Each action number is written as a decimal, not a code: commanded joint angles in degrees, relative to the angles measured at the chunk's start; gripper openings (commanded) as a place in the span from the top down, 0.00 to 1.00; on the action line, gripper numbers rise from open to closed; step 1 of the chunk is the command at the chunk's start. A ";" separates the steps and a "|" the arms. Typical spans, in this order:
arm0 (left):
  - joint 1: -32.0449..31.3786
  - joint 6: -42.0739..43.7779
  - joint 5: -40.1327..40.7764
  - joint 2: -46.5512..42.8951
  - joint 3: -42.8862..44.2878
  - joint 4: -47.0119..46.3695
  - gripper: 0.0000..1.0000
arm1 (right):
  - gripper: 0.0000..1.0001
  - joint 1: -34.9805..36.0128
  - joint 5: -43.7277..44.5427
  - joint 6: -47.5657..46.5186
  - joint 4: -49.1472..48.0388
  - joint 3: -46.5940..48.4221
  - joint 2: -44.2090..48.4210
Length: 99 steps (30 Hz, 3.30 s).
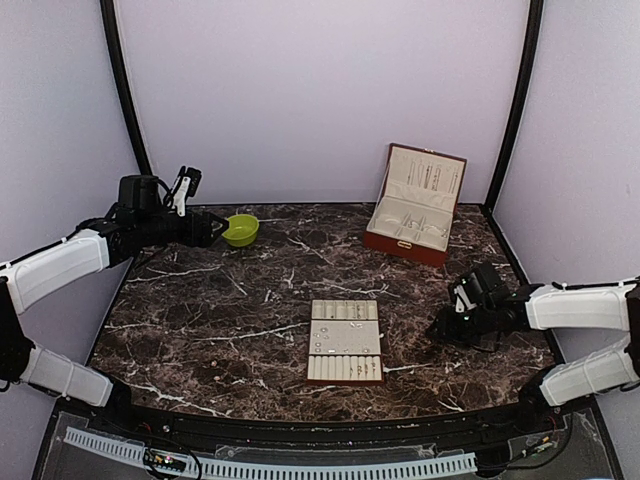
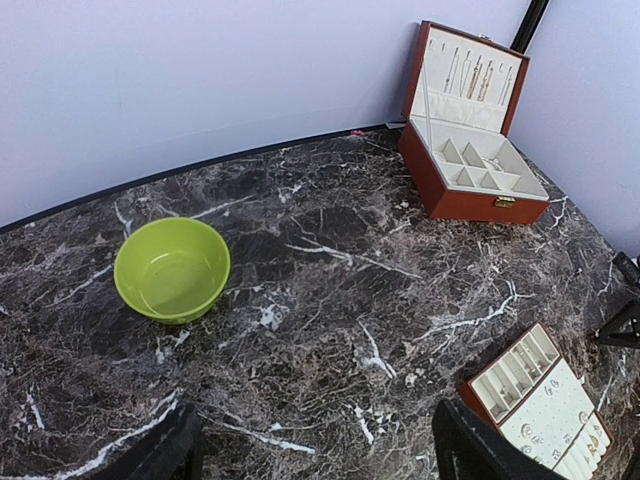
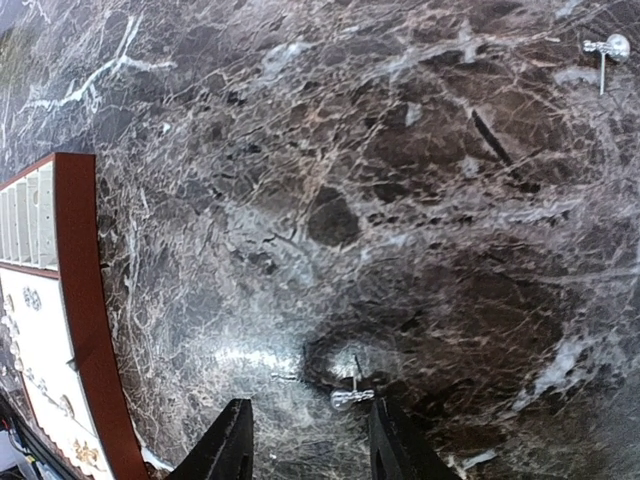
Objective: Organize the mixed jewelry
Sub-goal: Pick up the earring from the center of the board.
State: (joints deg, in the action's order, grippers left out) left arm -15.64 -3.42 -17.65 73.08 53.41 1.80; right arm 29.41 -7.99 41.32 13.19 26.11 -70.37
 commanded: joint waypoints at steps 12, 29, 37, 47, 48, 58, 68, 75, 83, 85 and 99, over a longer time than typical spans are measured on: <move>0.17 -0.01 -1.07 -1.39 -0.80 -1.12 0.19 | 0.57 5.29 2.72 6.23 2.16 -1.93 2.61; 0.17 0.15 -0.50 -1.89 -0.94 -1.07 0.18 | 0.61 4.60 11.59 7.41 -1.15 1.41 -2.37; 0.17 0.26 -0.30 -1.71 -0.94 -1.09 0.19 | 0.66 4.52 12.60 5.18 -1.67 3.83 -5.42; 0.17 0.20 -0.14 -1.33 -0.94 -1.09 0.19 | 0.70 4.61 10.28 3.10 -3.90 4.77 -7.85; 0.17 0.24 -0.11 -1.34 -0.94 -1.05 0.19 | 0.70 4.61 10.69 2.86 -3.43 4.92 -7.66; 0.17 0.17 0.03 -1.27 -0.94 -1.02 0.18 | 0.72 5.15 17.04 1.59 5.46 5.83 -3.74; 0.17 0.17 0.19 -1.53 -0.94 -1.01 0.18 | 0.80 7.80 18.50 2.46 5.07 7.17 -6.79; 0.17 0.17 0.24 -1.58 -1.01 -1.01 0.19 | 0.83 8.57 17.67 2.90 4.61 7.00 -6.90; 0.17 0.17 0.18 -1.51 -0.94 -1.05 0.18 | 0.84 9.34 17.00 5.05 4.63 5.04 -5.47; 0.17 0.12 0.23 -1.53 -0.95 -1.01 0.18 | 0.84 9.56 17.12 5.25 4.96 4.92 -5.40; 0.17 0.17 0.31 -1.69 -1.02 -0.92 0.18 | 0.89 10.81 19.06 5.76 6.72 5.75 -7.12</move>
State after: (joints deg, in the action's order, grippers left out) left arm -15.64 -3.42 -17.52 73.06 53.17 1.78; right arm 39.18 9.54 46.33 18.52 31.75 -76.66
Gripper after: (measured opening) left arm 0.815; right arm 0.123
